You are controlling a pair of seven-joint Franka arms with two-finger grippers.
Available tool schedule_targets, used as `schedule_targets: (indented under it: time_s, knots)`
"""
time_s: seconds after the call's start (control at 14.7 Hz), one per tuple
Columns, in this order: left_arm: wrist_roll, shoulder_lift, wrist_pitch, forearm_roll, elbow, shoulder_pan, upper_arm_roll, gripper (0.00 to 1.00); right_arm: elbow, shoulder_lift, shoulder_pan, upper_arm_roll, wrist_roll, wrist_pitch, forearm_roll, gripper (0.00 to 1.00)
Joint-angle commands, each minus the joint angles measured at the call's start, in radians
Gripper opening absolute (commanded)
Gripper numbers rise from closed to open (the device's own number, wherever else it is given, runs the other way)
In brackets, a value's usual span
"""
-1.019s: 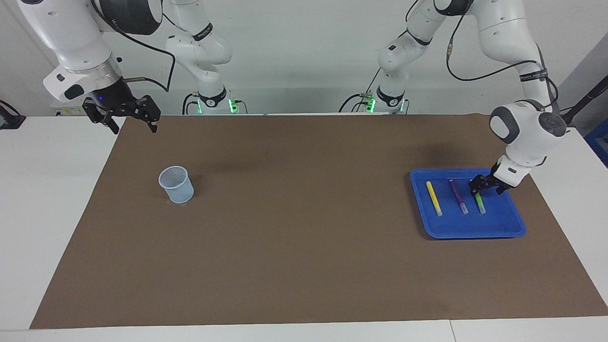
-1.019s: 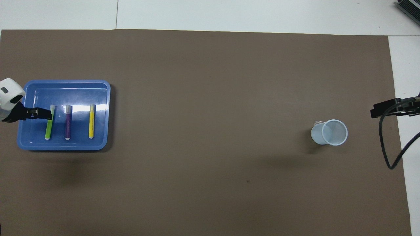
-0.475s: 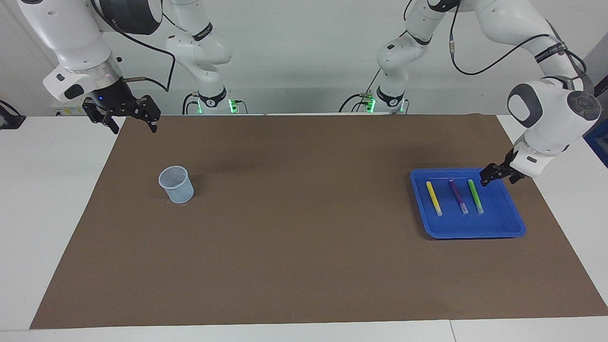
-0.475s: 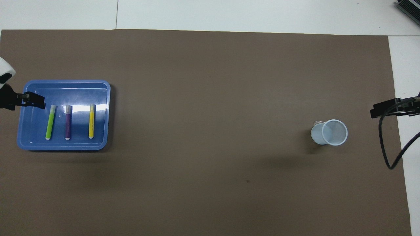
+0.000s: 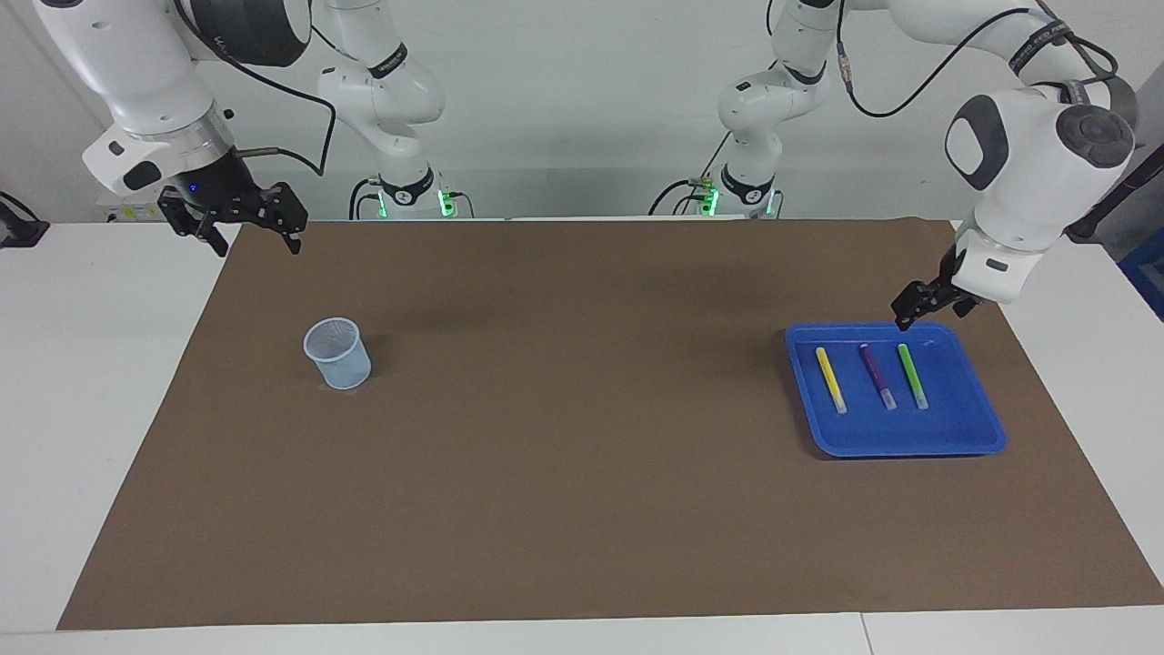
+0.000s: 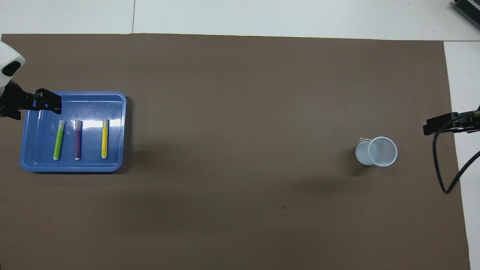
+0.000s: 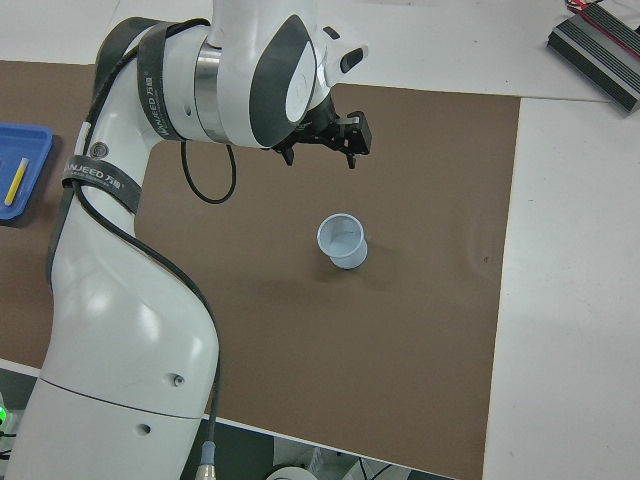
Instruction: Right arm passes pens to left for tray arrangement
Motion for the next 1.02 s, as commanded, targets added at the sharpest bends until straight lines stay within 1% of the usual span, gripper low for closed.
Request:
schedule_targets:
  time_s: [0.0, 0.07, 0.27, 0.41, 0.48, 0.61, 0.68, 0.95]
  knots:
    - [-0.008, -0.067, -0.071, -0.055, 0.006, -0.045, 0.026, 1.0, -0.006, -0.012, 0.002, -0.005, -0.026, -0.001, 0.014, 1.0]
    - [-0.008, -0.094, -0.088, -0.059, 0.005, -0.088, 0.047, 1.0, -0.006, -0.012, 0.002, -0.005, -0.026, 0.001, 0.014, 1.0]
    - [0.003, -0.145, -0.149, -0.07, -0.001, -0.29, 0.259, 1.0, -0.006, -0.012, 0.002, -0.005, -0.026, -0.001, 0.014, 1.0]
    - [0.008, -0.194, -0.171, -0.086, -0.023, -0.387, 0.362, 1.0, -0.006, -0.012, 0.002, -0.005, -0.026, -0.001, 0.014, 1.0]
    - [0.023, -0.216, -0.183, -0.086, -0.029, -0.412, 0.388, 1.0, -0.006, -0.012, 0.002, -0.005, -0.026, 0.001, 0.014, 1.0]
    - [0.066, -0.228, -0.218, -0.104, -0.038, -0.412, 0.393, 1.0, -0.006, -0.012, 0.002, -0.005, -0.026, -0.001, 0.014, 1.0]
    - [0.067, -0.23, -0.223, -0.133, -0.043, -0.406, 0.393, 1.0, -0.006, -0.012, 0.002, -0.005, -0.026, 0.001, 0.014, 1.0]
    - [0.067, -0.239, -0.165, -0.164, -0.095, -0.391, 0.388, 1.0, -0.006, -0.012, 0.002, -0.005, -0.026, -0.001, 0.014, 1.0]
